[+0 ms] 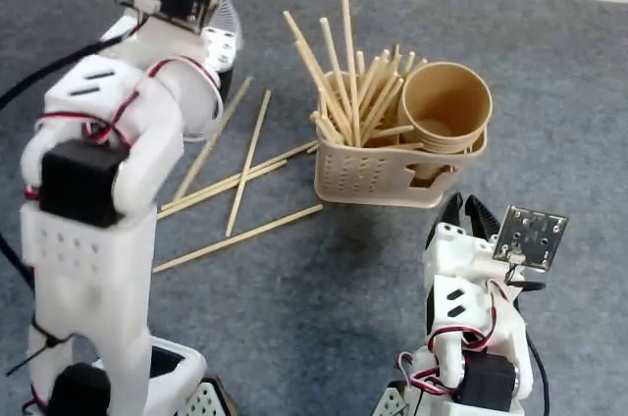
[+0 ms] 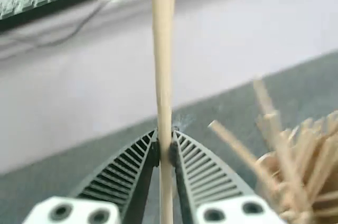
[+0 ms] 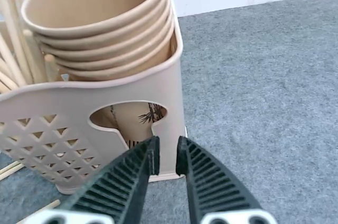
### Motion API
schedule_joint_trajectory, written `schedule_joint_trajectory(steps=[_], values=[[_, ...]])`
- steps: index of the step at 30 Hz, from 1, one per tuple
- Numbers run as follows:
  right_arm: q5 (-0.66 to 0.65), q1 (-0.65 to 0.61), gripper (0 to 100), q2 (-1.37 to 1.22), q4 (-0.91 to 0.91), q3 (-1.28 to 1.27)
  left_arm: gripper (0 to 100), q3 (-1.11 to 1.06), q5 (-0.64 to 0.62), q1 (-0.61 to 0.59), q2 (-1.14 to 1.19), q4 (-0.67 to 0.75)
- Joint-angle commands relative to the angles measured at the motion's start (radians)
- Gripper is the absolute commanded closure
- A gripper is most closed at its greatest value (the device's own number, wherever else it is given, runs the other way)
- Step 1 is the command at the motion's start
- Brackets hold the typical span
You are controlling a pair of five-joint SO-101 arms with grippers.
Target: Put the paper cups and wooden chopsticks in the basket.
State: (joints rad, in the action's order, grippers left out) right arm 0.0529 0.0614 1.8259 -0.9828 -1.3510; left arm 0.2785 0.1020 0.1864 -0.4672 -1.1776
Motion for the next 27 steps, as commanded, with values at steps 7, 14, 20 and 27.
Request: schedule_joint_trajectory(steps=[7,14,20,27], values=[[0.002,-0.004,92.9,0.002,0.004,0.008,100,0.015,-0.132,0.176,-0.056,0.176],[0.002,-0.004,92.9,0.002,0.004,0.008,100,0.002,-0.158,0.326,-0.047,0.284],[0.002,-0.004,92.9,0.002,0.004,0.008,100,-0.177,-0.158,0.361,-0.048,0.428],[0.002,-0.004,92.9,0.002,0.004,0.008,100,-0.478,-0.158,0.357,-0.048,0.704]])
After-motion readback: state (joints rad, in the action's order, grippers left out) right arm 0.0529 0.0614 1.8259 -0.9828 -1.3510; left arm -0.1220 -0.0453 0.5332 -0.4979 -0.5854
